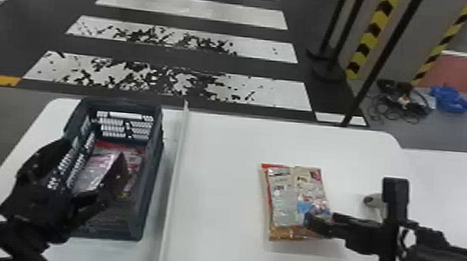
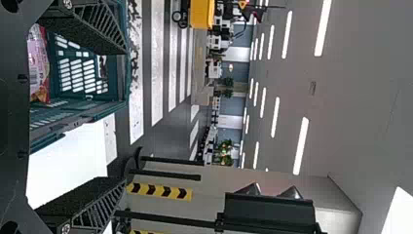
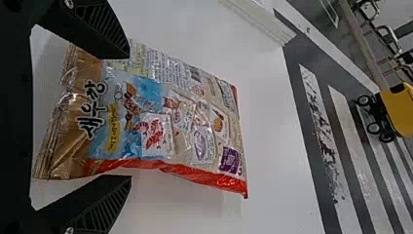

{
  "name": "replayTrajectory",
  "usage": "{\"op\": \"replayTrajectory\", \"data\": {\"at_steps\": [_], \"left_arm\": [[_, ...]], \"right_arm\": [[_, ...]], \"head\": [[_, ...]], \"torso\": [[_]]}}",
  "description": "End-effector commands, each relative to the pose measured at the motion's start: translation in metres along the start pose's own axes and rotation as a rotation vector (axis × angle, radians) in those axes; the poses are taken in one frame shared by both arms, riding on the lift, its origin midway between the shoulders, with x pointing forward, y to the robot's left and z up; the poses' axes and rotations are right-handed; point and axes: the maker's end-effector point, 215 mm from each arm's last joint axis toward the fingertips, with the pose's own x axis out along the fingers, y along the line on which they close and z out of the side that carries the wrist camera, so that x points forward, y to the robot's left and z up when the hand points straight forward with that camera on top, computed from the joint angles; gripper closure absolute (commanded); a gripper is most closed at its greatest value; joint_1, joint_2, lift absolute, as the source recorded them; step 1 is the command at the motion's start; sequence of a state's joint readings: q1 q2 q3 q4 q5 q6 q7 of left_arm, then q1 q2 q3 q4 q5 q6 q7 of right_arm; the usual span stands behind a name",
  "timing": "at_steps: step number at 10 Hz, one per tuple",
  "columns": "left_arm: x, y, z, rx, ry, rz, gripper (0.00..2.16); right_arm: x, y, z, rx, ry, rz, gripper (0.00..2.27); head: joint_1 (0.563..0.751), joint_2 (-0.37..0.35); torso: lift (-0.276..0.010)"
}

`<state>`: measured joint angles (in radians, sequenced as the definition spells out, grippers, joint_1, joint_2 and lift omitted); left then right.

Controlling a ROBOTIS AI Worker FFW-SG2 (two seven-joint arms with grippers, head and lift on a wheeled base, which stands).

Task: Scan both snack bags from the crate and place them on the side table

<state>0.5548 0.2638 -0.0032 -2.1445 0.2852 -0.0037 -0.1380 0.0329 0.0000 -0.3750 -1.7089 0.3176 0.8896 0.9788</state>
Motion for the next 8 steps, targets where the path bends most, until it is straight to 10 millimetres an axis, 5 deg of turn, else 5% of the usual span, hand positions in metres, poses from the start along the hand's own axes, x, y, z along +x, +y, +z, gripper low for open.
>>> {"op": "replayTrajectory", "data": {"at_steps": [1, 2, 3, 4, 8], "left_arm": [[-0.001, 0.001, 0.000, 0.001, 0.001, -0.001, 0.07], [-0.001, 0.001, 0.000, 0.000, 0.001, 0.000, 0.07], [-0.001, 0.001, 0.000, 0.001, 0.002, -0.001, 0.07], [-0.001, 0.001, 0.001, 0.002, -0.002, -0.001, 0.07], [-0.001, 0.001, 0.001, 0.002, -0.002, -0.001, 0.07]], "right_arm": [[0.010, -0.003, -0.007, -0.069, 0.031, -0.018, 0.09], [0.016, -0.004, -0.011, -0.128, 0.046, -0.029, 0.47], [0.020, -0.009, -0.016, -0.165, 0.070, -0.057, 1.77], [0.019, -0.014, -0.015, -0.215, 0.069, -0.081, 2.16], [-0.005, -0.026, -0.013, -0.232, 0.033, -0.106, 2.24]], "head": [[0.695, -0.102], [0.695, -0.099], [0.695, -0.096], [0.695, -0.094], [0.695, -0.107]], "torso": [[-0.098], [-0.098], [-0.098], [-0.098], [-0.098]]}}
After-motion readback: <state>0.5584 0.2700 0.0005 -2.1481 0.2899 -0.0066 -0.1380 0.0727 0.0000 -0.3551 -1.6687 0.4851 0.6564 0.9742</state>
